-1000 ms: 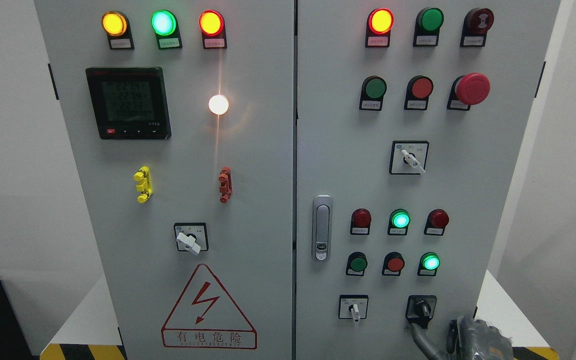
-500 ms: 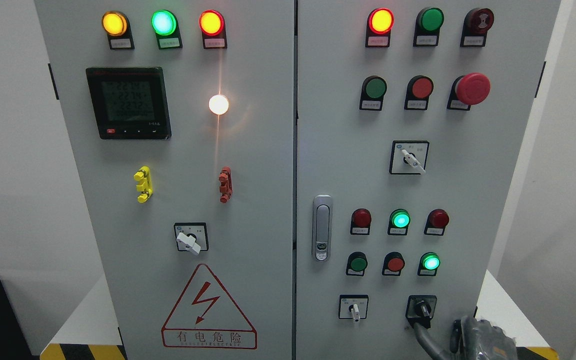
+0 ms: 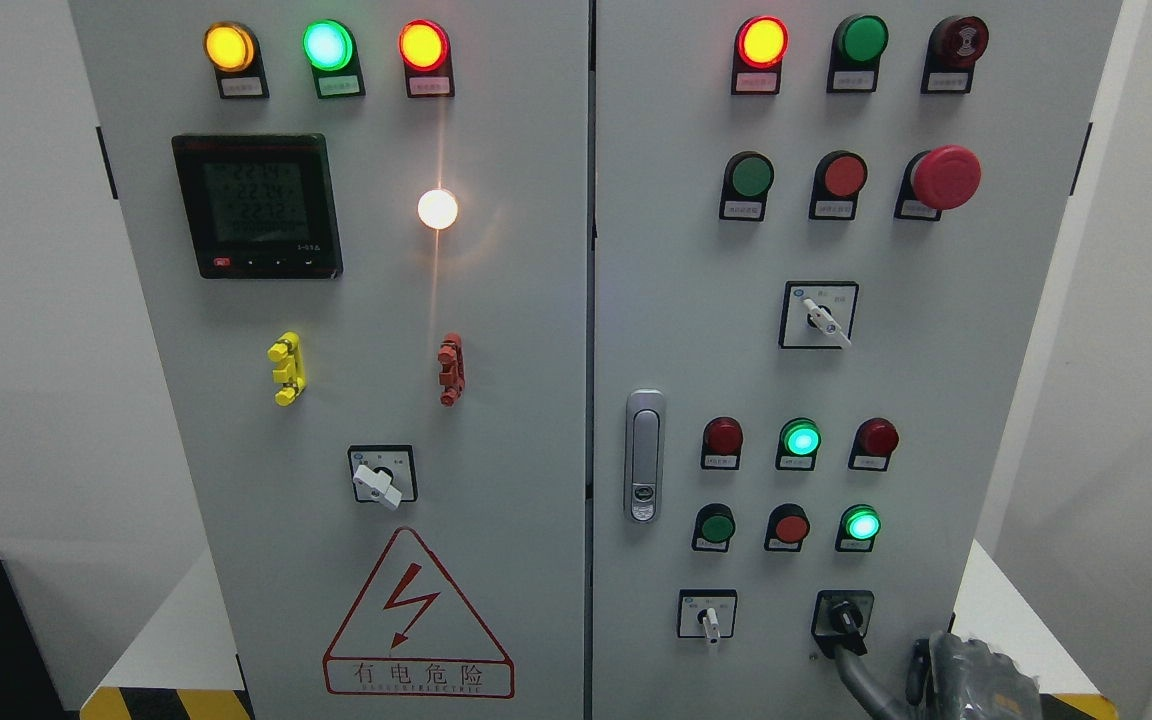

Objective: Flip black knob to close circuit

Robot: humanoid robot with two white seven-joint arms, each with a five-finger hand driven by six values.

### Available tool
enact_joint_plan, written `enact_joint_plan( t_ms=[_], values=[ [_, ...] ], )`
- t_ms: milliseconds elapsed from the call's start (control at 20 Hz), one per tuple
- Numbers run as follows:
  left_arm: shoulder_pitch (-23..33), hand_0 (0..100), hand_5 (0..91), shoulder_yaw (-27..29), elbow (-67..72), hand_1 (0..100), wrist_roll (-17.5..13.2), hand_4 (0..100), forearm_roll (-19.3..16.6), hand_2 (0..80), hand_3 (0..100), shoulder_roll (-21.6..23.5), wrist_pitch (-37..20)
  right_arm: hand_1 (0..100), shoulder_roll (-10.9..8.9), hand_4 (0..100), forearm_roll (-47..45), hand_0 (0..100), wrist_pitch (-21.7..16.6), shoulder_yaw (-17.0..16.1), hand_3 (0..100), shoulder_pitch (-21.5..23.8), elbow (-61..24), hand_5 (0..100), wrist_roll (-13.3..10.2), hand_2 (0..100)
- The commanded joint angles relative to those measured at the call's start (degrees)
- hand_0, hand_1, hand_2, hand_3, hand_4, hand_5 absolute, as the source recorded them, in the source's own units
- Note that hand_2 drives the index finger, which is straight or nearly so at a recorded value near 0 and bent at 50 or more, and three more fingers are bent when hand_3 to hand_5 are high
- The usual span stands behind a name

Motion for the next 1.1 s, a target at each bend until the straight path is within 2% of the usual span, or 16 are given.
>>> enact_joint_plan(
  t_ms=[0, 1050],
  values=[
    [0.0, 12, 0.0, 0.0, 0.1, 56, 0.0, 0, 0.0, 0.0, 0, 0.0, 0.0, 4, 0.99, 92, -0.5, 0, -0.1, -0.4, 100, -0.1, -1.3, 95, -0.2, 86],
    [0.0, 12, 0.0, 0.0, 0.0, 56, 0.0, 0, 0.0, 0.0, 0, 0.0, 0.0, 4, 0.99, 92, -0.9, 0, -0.1, -1.6, 100, -0.2, -1.3, 95, -0.3, 86]
  ],
)
